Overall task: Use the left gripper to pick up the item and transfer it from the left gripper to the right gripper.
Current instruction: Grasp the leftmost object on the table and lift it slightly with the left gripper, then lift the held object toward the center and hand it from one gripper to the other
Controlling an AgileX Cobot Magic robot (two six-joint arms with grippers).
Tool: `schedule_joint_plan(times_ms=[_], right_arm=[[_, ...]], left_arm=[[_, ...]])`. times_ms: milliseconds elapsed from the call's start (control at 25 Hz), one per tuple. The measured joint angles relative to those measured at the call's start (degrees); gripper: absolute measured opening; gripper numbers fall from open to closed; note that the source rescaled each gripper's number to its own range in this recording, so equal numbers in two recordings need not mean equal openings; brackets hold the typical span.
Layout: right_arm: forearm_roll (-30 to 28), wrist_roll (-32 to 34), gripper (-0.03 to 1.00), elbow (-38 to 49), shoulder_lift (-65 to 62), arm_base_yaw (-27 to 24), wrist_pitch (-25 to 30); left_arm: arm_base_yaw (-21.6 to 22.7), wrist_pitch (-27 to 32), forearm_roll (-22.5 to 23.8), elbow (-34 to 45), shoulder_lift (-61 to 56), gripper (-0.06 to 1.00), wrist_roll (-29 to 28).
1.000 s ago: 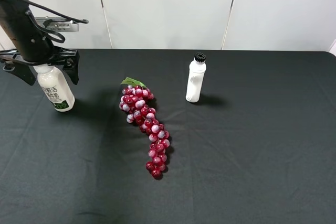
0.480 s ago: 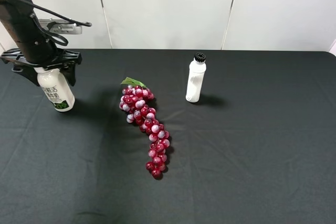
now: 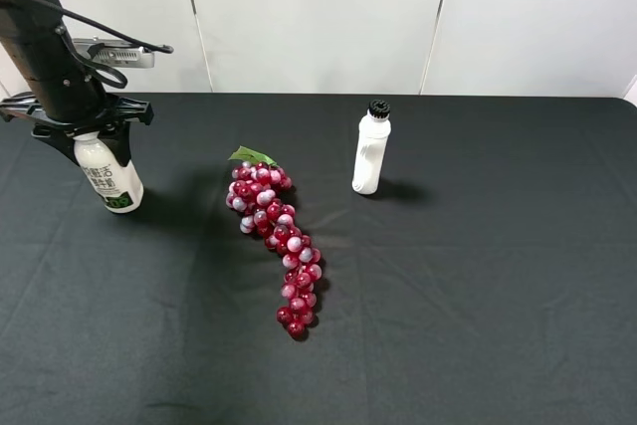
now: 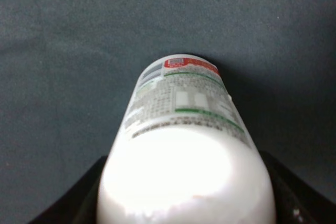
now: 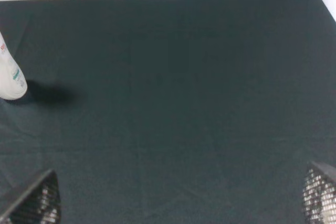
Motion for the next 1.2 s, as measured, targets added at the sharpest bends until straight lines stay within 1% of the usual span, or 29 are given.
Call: schedule_joint_plan(times_ms=[440, 600, 680, 920, 1040, 1200], right_arm=[[0.06, 0.00, 1.00, 0.00, 0.00, 0.00, 0.00], [0.11, 0.00, 1.00, 0.00, 0.00, 0.00, 0.00], [0.11, 0.00, 1.00, 0.00, 0.00, 0.00, 0.00], [0.11, 0.00, 1.00, 0.00, 0.00, 0.00, 0.00], [0.11, 0.00, 1.00, 0.00, 0.00, 0.00, 0.00], [0.11, 0.00, 1.00, 0.00, 0.00, 0.00, 0.00]], left_arm=[[0.00, 0.18, 0.00, 0.00, 0.00, 0.00, 0.00], [0.00, 2.60, -0.54, 0.07, -0.55, 0.00, 0.14], [0.00, 4.09, -1.19, 0.19, -1.71, 0.00, 0.97], [0.00, 4.39, -1.94, 0.19, -8.18, 0.00, 1.95], [0.00, 4.64, -4.12, 0.19, -10.63, 0.00, 2.37], [0.00, 5.83, -8.07, 0.19, -12.42, 0.00, 5.61]])
